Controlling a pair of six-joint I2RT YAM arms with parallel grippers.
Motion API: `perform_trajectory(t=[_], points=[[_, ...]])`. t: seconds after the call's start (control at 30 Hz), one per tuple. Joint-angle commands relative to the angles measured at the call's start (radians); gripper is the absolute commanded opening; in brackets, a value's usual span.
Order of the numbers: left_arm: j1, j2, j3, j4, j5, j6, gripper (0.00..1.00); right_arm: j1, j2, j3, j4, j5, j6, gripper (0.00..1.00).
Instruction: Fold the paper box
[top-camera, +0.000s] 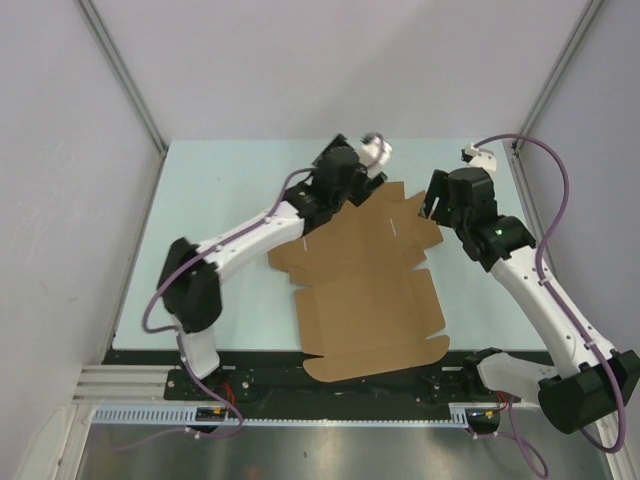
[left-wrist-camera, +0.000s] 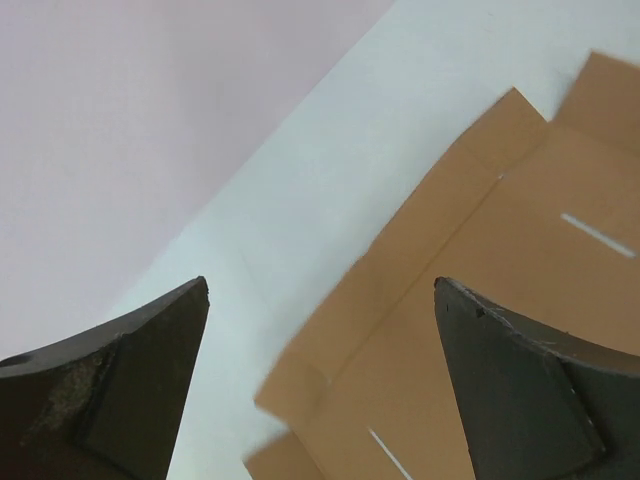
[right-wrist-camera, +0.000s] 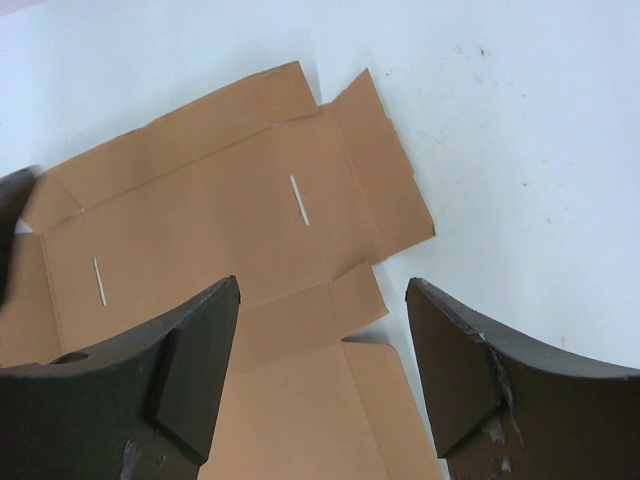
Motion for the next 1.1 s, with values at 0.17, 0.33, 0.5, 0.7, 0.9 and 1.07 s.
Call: perform_trajectory(t=[0.17, 0.33, 0.5, 0.7, 0.9, 1.07], points=[[0.377, -0.402, -0.402, -0.346, 0.145, -1.162, 1.00, 0.019, 0.045, -0.023, 0.107, -0.057, 0.059, 0.73], [0.495, -0.614, -0.710, -0.146, 0.127, -1.251, 1.00, 0.045, 0.041, -0.062, 0.125, -0.043, 0.063, 0.72], [0.505, -0.496, -0.661, -0.263, 0.169, -1.214, 1.00, 0.054, 0.076, -0.077, 0.159, -0.064, 0.071, 0.72], [0.507, -0.395, -0.679, -0.183, 0.306, -1.144, 0.98, 0.057, 0.096, -0.077, 0.174, -0.070, 0.073, 0.72], [0.514, -0.172, -0.543, -0.206, 0.450, -1.060, 0.78, 0.057, 0.093, -0.083, 0.185, -0.076, 0.079, 0.72], [0.519, -0.134, -0.471, -0.232, 0.495, -0.954, 0.38, 0.051, 0.065, -0.102, 0.182, -0.070, 0.068, 0.72]])
